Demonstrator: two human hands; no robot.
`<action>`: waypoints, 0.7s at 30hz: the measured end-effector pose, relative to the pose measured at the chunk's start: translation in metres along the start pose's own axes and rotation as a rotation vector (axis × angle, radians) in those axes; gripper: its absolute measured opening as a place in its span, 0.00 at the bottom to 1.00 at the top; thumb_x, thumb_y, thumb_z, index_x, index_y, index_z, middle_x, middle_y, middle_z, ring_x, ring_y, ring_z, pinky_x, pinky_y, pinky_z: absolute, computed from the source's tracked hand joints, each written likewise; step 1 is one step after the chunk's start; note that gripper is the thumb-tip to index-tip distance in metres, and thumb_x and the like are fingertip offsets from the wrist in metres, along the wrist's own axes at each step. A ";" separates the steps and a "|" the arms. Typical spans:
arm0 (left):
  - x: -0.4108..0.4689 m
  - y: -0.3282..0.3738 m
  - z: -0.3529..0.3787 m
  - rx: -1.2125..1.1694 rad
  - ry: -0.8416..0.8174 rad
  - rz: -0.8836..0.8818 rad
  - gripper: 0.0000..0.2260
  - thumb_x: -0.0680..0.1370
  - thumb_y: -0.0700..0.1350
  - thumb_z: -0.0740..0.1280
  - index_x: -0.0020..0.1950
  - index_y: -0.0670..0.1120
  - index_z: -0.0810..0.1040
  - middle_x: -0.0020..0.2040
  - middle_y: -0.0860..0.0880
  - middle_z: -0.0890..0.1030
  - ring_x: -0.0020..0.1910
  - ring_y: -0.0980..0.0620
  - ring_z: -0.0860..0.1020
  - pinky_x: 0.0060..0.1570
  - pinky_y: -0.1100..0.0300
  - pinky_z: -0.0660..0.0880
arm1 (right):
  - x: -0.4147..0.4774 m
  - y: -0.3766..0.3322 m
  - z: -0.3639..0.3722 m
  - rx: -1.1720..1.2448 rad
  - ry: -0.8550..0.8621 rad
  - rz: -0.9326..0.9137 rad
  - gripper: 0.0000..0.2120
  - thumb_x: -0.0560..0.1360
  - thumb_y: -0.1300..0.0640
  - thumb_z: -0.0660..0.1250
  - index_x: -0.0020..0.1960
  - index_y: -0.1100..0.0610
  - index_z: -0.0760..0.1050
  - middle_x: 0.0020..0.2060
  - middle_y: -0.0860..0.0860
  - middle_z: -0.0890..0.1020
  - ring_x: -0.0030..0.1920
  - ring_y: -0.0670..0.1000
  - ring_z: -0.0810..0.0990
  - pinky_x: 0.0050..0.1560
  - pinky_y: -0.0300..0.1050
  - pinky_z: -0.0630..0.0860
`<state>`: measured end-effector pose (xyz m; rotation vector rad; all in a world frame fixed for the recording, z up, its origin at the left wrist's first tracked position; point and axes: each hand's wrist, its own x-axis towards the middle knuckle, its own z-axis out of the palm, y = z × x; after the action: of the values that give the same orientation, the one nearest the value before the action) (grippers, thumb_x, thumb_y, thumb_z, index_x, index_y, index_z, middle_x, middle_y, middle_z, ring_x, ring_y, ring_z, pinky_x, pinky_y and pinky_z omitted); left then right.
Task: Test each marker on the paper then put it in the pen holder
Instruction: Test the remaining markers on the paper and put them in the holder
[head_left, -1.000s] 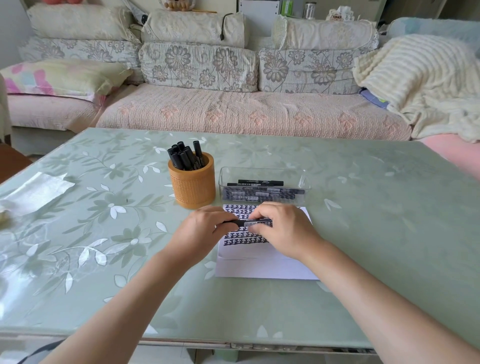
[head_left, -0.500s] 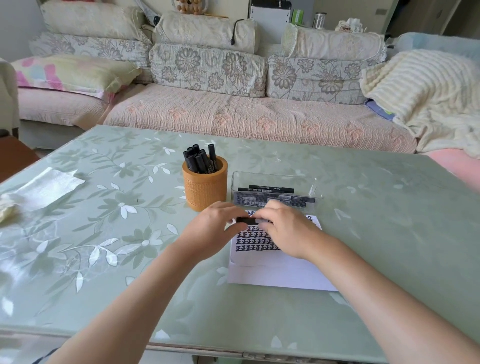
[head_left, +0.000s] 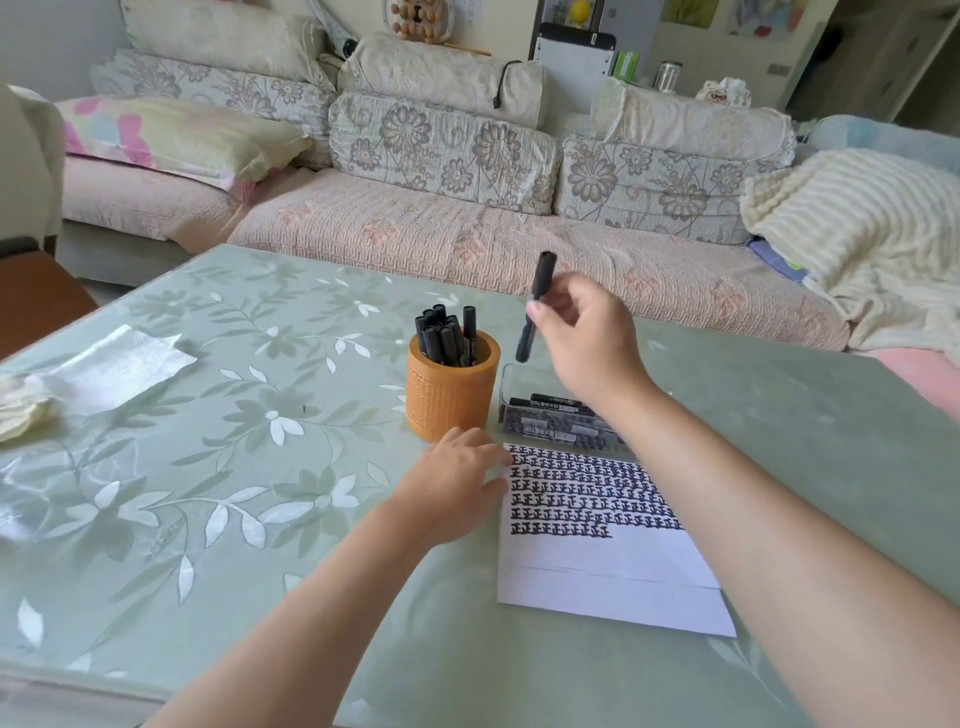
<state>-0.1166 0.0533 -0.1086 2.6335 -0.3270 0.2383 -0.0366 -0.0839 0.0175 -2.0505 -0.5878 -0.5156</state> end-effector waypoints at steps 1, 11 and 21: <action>0.001 -0.001 0.000 -0.002 -0.005 -0.002 0.12 0.79 0.50 0.63 0.63 0.53 0.77 0.60 0.52 0.75 0.57 0.51 0.68 0.60 0.52 0.69 | 0.009 -0.004 0.007 0.045 0.006 0.019 0.01 0.75 0.57 0.70 0.47 0.53 0.79 0.39 0.45 0.83 0.42 0.45 0.81 0.47 0.43 0.79; 0.003 -0.002 0.001 -0.004 -0.029 -0.022 0.12 0.80 0.52 0.63 0.62 0.54 0.77 0.62 0.53 0.74 0.59 0.51 0.67 0.62 0.52 0.68 | 0.021 0.010 0.061 -0.396 -0.249 0.168 0.11 0.71 0.44 0.72 0.46 0.50 0.84 0.45 0.48 0.85 0.50 0.53 0.80 0.54 0.48 0.77; 0.002 0.001 -0.002 0.027 -0.040 -0.029 0.15 0.80 0.53 0.62 0.65 0.53 0.75 0.62 0.52 0.74 0.60 0.50 0.67 0.61 0.53 0.68 | 0.030 0.019 0.047 -0.193 -0.503 0.253 0.08 0.71 0.50 0.72 0.49 0.50 0.84 0.43 0.47 0.83 0.46 0.48 0.79 0.49 0.45 0.74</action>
<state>-0.1148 0.0527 -0.1062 2.6705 -0.3001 0.1820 0.0042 -0.0465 -0.0012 -2.4128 -0.5703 0.1058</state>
